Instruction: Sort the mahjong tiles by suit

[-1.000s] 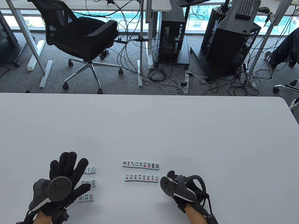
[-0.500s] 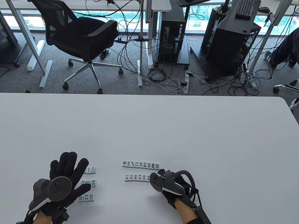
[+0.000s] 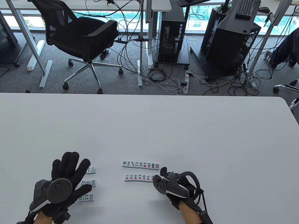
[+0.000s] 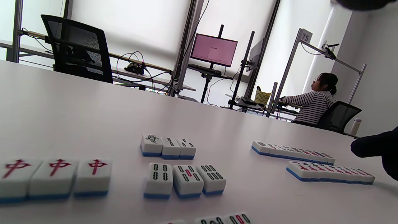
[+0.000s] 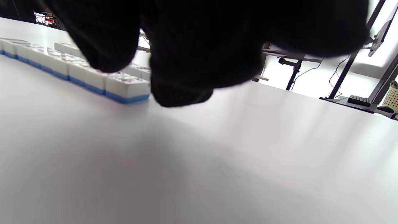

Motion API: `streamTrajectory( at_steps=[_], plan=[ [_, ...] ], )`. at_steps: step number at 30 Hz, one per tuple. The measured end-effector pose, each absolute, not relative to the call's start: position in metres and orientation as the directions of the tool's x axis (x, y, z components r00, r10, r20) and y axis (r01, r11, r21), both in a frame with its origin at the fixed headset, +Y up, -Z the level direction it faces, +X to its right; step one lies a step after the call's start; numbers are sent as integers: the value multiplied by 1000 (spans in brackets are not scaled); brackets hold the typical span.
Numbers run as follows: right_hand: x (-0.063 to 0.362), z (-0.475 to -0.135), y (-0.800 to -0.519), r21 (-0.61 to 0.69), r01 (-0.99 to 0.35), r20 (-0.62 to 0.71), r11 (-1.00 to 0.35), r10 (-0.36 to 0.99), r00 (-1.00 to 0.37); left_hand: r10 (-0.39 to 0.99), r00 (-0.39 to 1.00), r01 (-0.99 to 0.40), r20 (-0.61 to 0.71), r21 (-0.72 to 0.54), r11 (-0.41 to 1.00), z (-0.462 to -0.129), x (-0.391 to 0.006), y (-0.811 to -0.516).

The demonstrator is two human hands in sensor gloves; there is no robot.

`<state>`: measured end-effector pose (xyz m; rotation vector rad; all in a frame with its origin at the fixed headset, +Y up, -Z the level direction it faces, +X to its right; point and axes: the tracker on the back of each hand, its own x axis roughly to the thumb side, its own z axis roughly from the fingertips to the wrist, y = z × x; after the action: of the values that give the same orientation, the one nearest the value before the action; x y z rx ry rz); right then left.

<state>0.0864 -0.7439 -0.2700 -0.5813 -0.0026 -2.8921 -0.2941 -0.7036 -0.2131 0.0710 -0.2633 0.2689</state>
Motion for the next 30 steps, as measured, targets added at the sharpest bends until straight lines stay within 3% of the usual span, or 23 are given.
streamTrajectory(
  at_steps=[12, 24, 30],
  plan=[
    [162, -234, -690, -258, 7, 292, -966, -85, -953, 241, 926, -258, 291, 23, 966, -218, -292, -716],
    [212, -233, -716, -208, -65, 176, -976, 28, -984, 234, 917, -271, 324, 74, 960, -221, -293, -724],
    [214, -231, -717, -220, -137, 191, -966, 95, -977, 210, 928, -239, 306, 59, 969, -223, -293, -730]
  ],
)
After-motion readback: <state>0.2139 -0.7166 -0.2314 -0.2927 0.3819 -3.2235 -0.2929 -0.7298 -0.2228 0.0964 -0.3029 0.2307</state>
